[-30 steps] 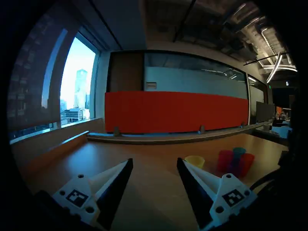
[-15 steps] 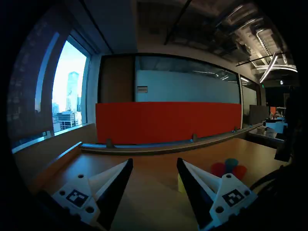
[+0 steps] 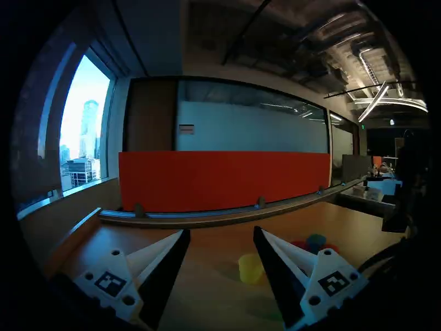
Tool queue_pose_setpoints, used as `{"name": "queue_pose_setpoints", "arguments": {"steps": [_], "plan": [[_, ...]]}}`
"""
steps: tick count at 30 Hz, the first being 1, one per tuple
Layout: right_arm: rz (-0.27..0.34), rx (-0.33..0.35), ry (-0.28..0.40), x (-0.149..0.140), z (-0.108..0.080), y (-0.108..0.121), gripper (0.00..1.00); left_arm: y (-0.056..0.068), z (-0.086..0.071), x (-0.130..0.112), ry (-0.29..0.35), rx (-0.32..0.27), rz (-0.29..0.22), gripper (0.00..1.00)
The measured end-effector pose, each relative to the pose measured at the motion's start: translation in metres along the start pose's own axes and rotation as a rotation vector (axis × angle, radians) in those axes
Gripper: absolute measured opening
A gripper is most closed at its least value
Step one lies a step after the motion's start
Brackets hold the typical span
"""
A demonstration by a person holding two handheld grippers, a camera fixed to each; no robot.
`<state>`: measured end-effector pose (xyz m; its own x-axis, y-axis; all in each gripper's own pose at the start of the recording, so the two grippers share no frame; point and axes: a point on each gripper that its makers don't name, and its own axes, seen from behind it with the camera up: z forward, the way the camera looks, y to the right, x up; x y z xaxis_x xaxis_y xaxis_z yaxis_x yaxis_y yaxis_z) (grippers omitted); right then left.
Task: Pour water
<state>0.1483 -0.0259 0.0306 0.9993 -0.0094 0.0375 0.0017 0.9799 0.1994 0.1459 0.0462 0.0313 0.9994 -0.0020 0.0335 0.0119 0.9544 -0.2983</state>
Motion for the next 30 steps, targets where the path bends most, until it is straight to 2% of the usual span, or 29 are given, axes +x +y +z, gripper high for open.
{"name": "queue_pose_setpoints", "arguments": {"steps": [9, 14, 18, 26, 30], "plan": [[-0.015, 0.162, -0.007, 0.007, 0.0, -0.028, 0.99, 0.027, 0.001, 0.016, -0.003, -0.135, 0.011, 0.84], [-0.017, 0.287, -0.014, 0.009, -0.004, -0.051, 0.99, 0.047, 0.0, 0.02, -0.005, -0.23, -0.003, 0.84], [-0.014, 0.377, -0.027, 0.01, -0.009, -0.068, 0.99, 0.057, -0.003, 0.022, 0.002, -0.293, -0.009, 0.84], [-0.053, 0.414, -0.053, 0.004, -0.008, -0.072, 0.99, 0.059, -0.005, 0.008, -0.043, -0.343, 0.029, 0.84], [-0.059, 0.432, -0.061, 0.004, -0.009, -0.074, 0.99, 0.065, -0.008, -0.006, -0.087, -0.388, 0.051, 0.84]]}}
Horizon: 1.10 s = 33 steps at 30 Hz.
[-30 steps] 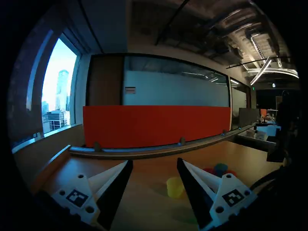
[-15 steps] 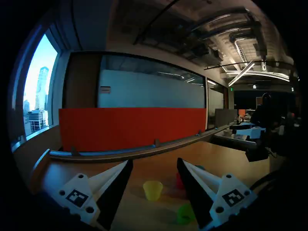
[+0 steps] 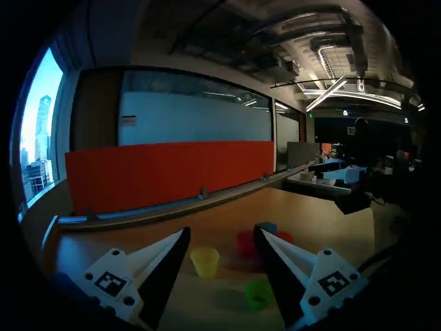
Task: Pour water
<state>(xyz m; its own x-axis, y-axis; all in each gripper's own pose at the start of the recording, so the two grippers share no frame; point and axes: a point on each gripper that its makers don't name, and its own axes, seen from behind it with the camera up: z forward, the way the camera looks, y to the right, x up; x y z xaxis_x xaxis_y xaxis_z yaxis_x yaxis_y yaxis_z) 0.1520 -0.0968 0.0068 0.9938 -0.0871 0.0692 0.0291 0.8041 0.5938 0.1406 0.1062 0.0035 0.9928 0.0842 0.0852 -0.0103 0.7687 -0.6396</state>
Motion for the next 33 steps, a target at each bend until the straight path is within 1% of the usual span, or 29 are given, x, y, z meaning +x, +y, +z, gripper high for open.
{"name": "queue_pose_setpoints", "arguments": {"steps": [3, 8, 11, 15, 19, 23, 26, 33], "plan": [[0.002, 0.012, -0.011, -0.002, 0.0, -0.002, 0.99, 0.006, 0.001, -0.014, -0.044, -0.029, 0.017, 0.84], [-0.002, 0.025, -0.031, -0.005, 0.0, -0.002, 0.99, 0.015, 0.001, -0.038, -0.116, -0.071, 0.062, 0.84], [-0.012, 0.032, -0.043, -0.008, 0.001, -0.003, 0.99, 0.024, 0.002, -0.053, -0.159, -0.11, 0.083, 0.84], [-0.026, 0.04, -0.06, -0.012, 0.003, -0.004, 0.99, 0.035, 0.005, -0.07, -0.206, -0.159, 0.104, 0.84], [-0.043, 0.044, -0.071, -0.016, 0.005, -0.005, 0.99, 0.042, 0.006, -0.083, -0.245, -0.192, 0.118, 0.84], [-0.058, 0.041, -0.076, -0.018, 0.008, -0.004, 0.99, 0.046, 0.007, -0.092, -0.274, -0.216, 0.131, 0.84], [-0.063, 0.03, -0.074, -0.018, 0.009, -0.001, 0.99, 0.047, 0.007, -0.1, -0.293, -0.226, 0.138, 0.84], [-0.047, 0.032, -0.084, -0.024, 0.012, 0.001, 0.99, 0.052, 0.008, -0.124, -0.341, -0.248, 0.143, 0.84]]}}
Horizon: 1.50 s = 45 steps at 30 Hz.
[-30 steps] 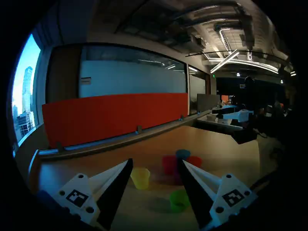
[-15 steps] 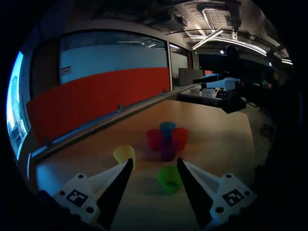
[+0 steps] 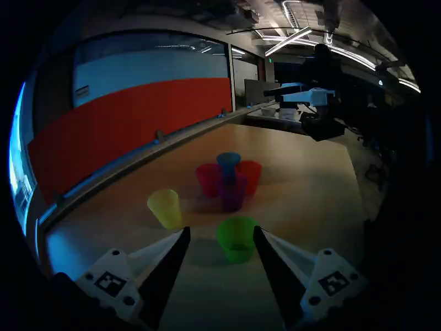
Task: Pour water
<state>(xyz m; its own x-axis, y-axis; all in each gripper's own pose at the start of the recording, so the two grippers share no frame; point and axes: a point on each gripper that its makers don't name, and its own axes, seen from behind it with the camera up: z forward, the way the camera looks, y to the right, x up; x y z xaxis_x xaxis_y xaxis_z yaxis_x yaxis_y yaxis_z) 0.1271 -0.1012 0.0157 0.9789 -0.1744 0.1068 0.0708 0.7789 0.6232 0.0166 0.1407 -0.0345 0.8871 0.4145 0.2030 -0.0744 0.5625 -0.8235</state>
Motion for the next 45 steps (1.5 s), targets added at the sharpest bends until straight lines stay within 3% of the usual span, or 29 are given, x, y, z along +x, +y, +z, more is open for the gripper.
{"name": "queue_pose_setpoints", "arguments": {"steps": [9, 23, 45], "plan": [[0.005, -0.002, -0.016, -0.007, 0.004, 0.004, 0.99, 0.014, 0.017, -0.028, -0.061, -0.041, 0.019, 0.84], [0.008, -0.002, -0.037, -0.019, 0.011, 0.01, 0.99, 0.022, 0.044, -0.06, -0.154, -0.075, 0.037, 0.84], [0.018, -0.005, -0.048, -0.028, 0.015, 0.02, 0.99, 0.031, 0.081, -0.072, -0.216, -0.12, 0.071, 0.84]]}}
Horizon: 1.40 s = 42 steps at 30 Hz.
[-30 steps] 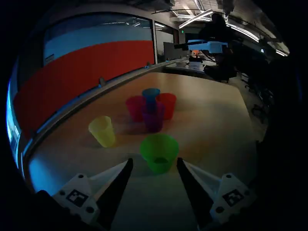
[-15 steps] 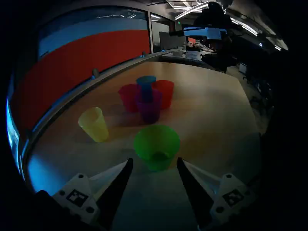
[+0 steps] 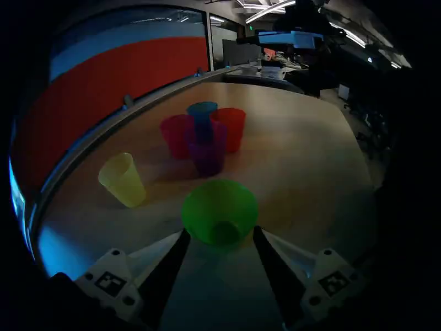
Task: Pour water
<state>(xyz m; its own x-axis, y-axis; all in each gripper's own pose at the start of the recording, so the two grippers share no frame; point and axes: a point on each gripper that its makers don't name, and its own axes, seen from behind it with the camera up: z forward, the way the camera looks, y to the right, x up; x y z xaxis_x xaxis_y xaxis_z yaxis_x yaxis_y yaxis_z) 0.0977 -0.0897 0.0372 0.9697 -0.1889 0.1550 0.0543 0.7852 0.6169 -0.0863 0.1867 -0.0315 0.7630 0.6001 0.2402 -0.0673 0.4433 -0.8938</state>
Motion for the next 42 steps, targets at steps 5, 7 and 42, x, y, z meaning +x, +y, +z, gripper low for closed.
{"name": "queue_pose_setpoints", "arguments": {"steps": [5, 7, 42], "plan": [[0.001, 0.001, -0.008, -0.005, 0.001, 0.002, 0.99, -0.001, 0.007, 0.002, -0.005, -0.007, 0.001, 0.84], [-0.001, 0.0, -0.011, -0.006, 0.002, 0.002, 0.99, -0.001, 0.009, 0.003, -0.006, -0.011, 0.002, 0.84], [0.009, 0.006, -0.03, -0.02, 0.012, 0.004, 0.99, 0.001, 0.018, 0.014, 0.027, -0.014, 0.017, 0.82]]}}
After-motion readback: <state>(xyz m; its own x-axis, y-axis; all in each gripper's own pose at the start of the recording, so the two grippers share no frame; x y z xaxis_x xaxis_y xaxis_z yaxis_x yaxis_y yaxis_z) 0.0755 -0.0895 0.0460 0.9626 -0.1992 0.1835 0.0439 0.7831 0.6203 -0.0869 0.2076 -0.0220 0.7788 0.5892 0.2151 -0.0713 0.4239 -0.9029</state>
